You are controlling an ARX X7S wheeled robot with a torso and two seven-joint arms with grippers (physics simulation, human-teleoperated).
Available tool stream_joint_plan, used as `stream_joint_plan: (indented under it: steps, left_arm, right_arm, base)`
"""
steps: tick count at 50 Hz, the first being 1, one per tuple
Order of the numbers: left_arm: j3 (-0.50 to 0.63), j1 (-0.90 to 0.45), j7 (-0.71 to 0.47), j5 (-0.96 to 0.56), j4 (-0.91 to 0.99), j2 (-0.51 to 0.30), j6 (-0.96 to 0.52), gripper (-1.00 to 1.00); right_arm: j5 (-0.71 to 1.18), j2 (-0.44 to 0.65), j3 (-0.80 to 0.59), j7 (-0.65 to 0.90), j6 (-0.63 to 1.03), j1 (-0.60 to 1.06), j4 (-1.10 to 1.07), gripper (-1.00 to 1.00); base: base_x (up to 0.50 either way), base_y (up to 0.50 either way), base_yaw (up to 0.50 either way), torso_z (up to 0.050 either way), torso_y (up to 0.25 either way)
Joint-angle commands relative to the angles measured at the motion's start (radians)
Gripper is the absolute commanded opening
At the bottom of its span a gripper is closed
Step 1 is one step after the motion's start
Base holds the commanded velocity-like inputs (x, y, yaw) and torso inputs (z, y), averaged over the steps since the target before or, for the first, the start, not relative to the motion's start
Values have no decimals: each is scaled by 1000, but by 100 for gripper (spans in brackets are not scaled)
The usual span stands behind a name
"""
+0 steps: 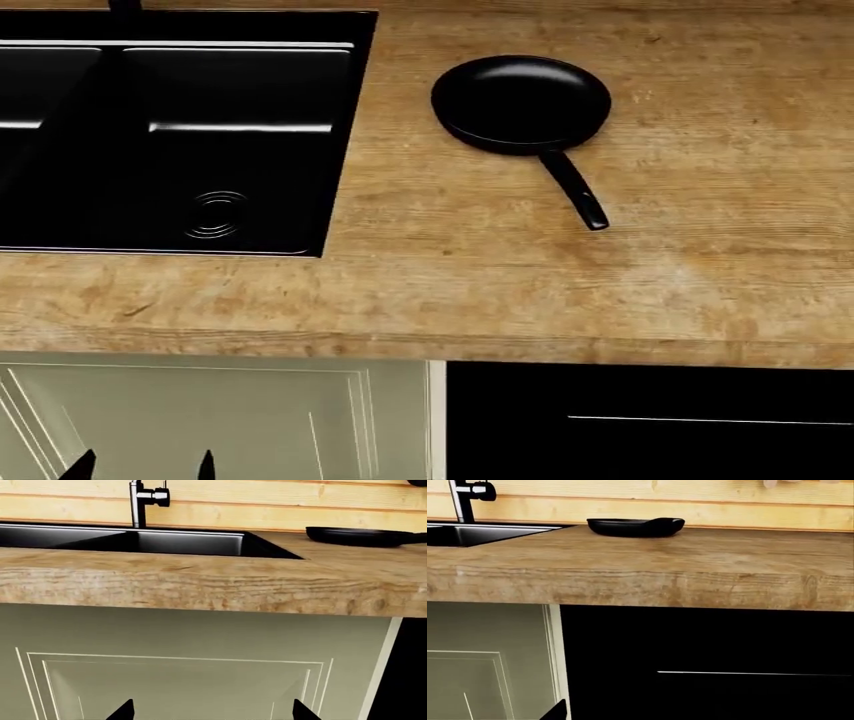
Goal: Pick the pan and sponge and place them into the sink. Then turn on the water.
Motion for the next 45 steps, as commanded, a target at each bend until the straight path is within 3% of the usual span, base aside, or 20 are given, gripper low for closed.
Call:
stream_joint_plan:
  steps: [1, 12, 45]
  left_arm:
    - [8, 2, -6, -21, 3, -15, 7, 100]
    - [18, 11, -3, -32, 9, -24, 51, 100]
    - [55, -2, -40, -26, -1, -42, 64, 100]
  right_arm:
    - [10, 10, -12, 12, -5, 4, 4, 100]
    - [10, 18, -24, 28, -5, 3, 2, 100]
    - [28, 39, -50, 53, -9, 7, 3, 100]
  base:
    - [0, 0, 0, 0, 0]
    - [0, 0, 0, 4, 0]
    - [0, 0, 0, 50, 0]
